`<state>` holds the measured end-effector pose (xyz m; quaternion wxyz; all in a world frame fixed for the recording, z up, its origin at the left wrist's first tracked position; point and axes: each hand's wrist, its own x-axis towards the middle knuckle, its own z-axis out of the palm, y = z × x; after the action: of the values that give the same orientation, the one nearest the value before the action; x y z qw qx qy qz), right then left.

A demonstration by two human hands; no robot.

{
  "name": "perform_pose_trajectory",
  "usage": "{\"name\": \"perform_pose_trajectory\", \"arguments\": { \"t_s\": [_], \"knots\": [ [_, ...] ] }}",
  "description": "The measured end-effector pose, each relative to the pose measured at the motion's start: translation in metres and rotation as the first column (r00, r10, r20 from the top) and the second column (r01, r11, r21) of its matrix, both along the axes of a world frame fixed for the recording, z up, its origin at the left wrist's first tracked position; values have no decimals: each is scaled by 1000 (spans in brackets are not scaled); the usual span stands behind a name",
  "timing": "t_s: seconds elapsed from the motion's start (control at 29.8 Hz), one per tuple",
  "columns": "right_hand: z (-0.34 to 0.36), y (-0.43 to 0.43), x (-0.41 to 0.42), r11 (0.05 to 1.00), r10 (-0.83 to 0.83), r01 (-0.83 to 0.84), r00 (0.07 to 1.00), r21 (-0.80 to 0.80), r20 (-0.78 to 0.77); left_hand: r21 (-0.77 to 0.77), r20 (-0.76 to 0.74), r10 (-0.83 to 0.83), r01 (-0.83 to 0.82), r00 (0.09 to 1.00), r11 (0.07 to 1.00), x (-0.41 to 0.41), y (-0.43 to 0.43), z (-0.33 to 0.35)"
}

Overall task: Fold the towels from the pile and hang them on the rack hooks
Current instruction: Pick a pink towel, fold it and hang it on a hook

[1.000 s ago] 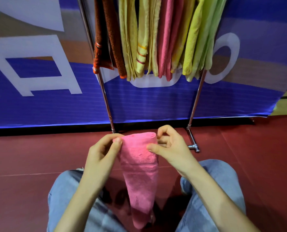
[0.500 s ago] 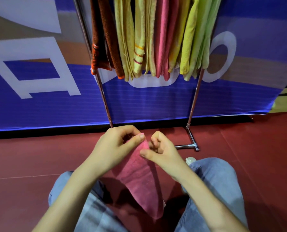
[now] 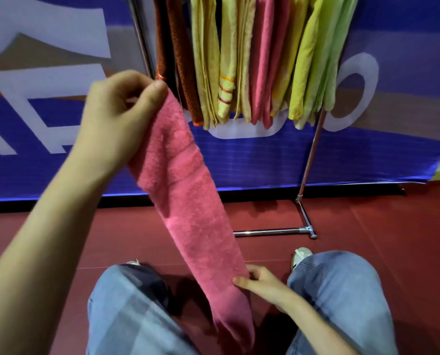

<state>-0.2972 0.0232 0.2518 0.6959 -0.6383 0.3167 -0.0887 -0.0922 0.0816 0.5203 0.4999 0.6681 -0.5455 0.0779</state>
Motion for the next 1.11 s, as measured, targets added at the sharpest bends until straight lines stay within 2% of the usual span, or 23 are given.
{"name": "perform_pose_trajectory", "arguments": {
  "t_s": [0.13,0.24,0.34,0.4,0.44,0.47,0.5,0.54,0.57,0.6,0.64,0.71,0.81,0.91,1.01,1.11],
  "knots": [
    [-11,1,2,996,13,-17,999,-83,-38,21,116,174,-177,978,984,19,0,-12],
    [-8,-1,4,991,-2,1,1000,-135,-11,185,116,254,-272,960,944,23,3,-51],
    [10,-9,4,988,-17,20,1000,-154,18,463,242,269,-355,932,812,14,6,-99],
    [29,-15,5,993,-24,32,997,-117,70,623,321,200,-365,926,691,4,7,-131],
    [40,-17,7,995,-14,24,995,-93,102,686,310,153,-332,938,647,-2,7,-144],
    [51,-20,7,996,-3,14,992,-91,126,734,231,105,-244,967,633,-9,4,-154],
    [60,-22,8,996,15,-1,988,-92,152,751,76,55,-93,996,654,-15,1,-161],
    [70,-21,10,996,30,-14,985,-92,169,704,-134,-9,102,991,703,-21,-2,-166],
    [78,-24,10,994,36,-17,984,-109,174,594,-342,-93,292,935,750,-32,-10,-167],
    [84,-24,12,991,55,-32,983,-132,178,480,-483,-171,423,859,768,-42,-15,-164],
    [89,-25,13,988,70,-44,982,-149,173,388,-564,-238,508,791,768,-50,-20,-162],
    [97,-26,11,985,77,-52,985,-162,157,291,-644,-303,591,703,752,-65,-29,-162],
    [107,-27,6,991,65,-45,984,-123,165,281,-726,-235,590,646,757,-72,-34,-165],
    [113,-33,1,995,72,-62,990,-83,120,328,-744,-187,595,641,734,-73,-35,-162],
    [117,-36,-6,989,138,-138,990,-46,9,291,-767,-182,587,615,756,-67,-33,-153],
    [120,-38,-11,977,207,-208,978,40,18,345,-715,-196,582,671,736,-63,-33,-144]
  ]
}}
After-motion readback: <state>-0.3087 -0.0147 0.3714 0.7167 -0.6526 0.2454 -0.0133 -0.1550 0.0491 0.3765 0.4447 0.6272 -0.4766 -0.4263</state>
